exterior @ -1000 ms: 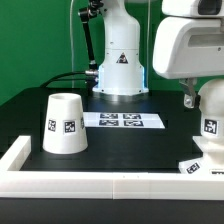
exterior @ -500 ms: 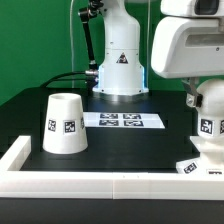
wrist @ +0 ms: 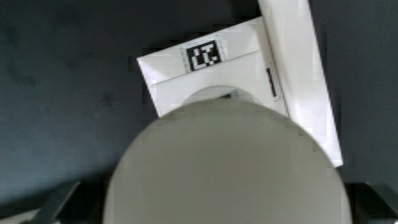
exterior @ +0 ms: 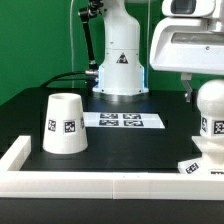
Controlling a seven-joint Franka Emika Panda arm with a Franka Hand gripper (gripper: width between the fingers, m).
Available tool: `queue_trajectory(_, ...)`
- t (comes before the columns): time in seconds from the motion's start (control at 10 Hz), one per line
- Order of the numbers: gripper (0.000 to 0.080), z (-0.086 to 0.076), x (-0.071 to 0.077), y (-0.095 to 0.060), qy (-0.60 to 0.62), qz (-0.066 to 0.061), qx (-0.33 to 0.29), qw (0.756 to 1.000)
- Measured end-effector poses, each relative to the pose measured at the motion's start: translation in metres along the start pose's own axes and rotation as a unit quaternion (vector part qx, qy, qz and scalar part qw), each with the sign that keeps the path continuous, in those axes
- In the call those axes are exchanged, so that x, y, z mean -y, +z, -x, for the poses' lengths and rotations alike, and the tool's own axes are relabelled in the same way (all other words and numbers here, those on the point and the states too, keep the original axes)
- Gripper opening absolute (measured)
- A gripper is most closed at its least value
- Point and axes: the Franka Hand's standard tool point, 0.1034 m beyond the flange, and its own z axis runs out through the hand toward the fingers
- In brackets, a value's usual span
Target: Assemble lamp
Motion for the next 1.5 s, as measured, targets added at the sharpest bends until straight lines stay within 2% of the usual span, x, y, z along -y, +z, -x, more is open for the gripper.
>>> queue_trajectory(0.3, 0.0577, 0.0011, 0.0010, 0.0005, 0.094, 0.000, 0.001, 0.996)
queue_trajectory(0.6, 0.0577, 0.0017, 0.0007, 0.0010, 0.212, -0.002, 0.004, 0.977)
queue_trajectory(0.7, 0.0577, 0.0032, -0.0006, 0.0017, 0.292, -0.014, 0.014, 0.956)
queue_trajectory(1.1, 0.0577, 0.0025, -0.0007, 0.0023, 0.474, -0.018, 0.023, 0.880)
queue_trajectory(1.2, 0.0577, 0.0028, -0.0001, 0.0023, 0.490, -0.018, 0.024, 0.871)
queue_trajectory(1.4, 0.0675, 0.0030, 0.0000, 0.0026, 0.484, -0.018, 0.024, 0.874)
queue_trajectory(1.5, 0.0675, 0.0032, -0.0003, 0.0025, 0.465, -0.017, 0.024, 0.885)
